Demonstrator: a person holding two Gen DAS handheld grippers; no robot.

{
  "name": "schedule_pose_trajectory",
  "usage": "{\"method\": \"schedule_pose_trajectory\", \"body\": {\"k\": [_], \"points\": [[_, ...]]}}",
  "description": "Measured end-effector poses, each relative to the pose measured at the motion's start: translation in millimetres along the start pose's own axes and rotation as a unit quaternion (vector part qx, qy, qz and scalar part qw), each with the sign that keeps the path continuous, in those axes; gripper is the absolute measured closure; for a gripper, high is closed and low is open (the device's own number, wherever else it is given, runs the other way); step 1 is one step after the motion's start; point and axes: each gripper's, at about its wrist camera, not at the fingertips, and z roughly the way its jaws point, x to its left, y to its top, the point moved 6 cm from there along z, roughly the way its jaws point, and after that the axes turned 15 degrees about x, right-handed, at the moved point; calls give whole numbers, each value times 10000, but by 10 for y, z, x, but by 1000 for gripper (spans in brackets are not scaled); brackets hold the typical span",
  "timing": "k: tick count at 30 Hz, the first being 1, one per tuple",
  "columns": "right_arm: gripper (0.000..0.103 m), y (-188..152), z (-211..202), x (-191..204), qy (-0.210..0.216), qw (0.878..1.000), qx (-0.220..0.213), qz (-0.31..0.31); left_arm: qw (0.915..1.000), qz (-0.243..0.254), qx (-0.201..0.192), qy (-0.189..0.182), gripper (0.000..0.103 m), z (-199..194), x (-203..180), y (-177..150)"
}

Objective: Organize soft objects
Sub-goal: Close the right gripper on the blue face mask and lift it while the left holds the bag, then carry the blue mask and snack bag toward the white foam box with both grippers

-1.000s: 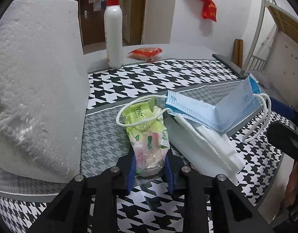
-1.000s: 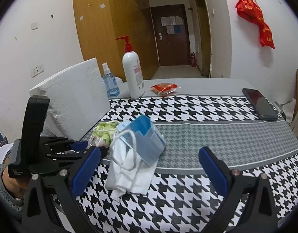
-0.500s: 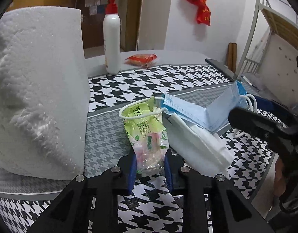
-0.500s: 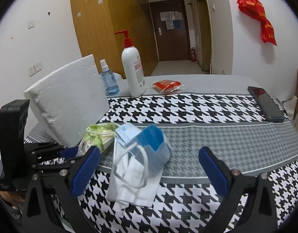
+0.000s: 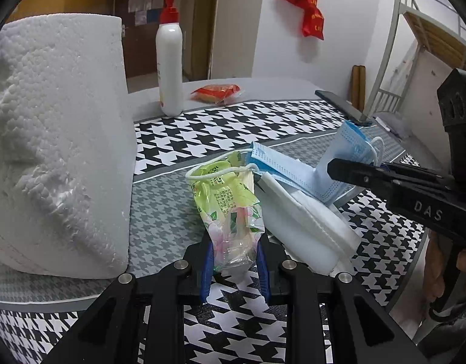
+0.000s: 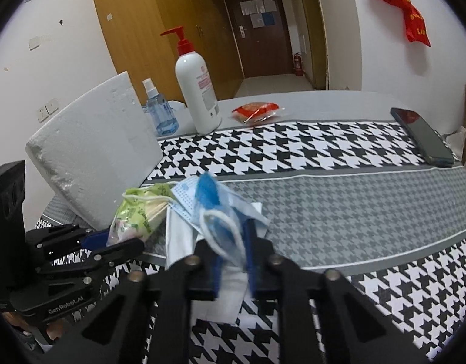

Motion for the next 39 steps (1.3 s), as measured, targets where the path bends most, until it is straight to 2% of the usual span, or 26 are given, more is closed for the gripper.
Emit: {"method": "schedule_pose_trajectory", "body": {"k": [5, 21, 39], "points": [[92, 27, -126, -38, 74, 9998, -148, 80, 10000, -5, -94, 8, 77, -71, 6, 1], [92, 9, -769, -304, -168, 9949, -851, 513, 9983, -76, -538, 211, 77, -473, 91, -57], [92, -108, -1056, -23, -60, 9936, -1103, 247, 9949, 32, -958, 311, 77, -881, 17, -242]]}}
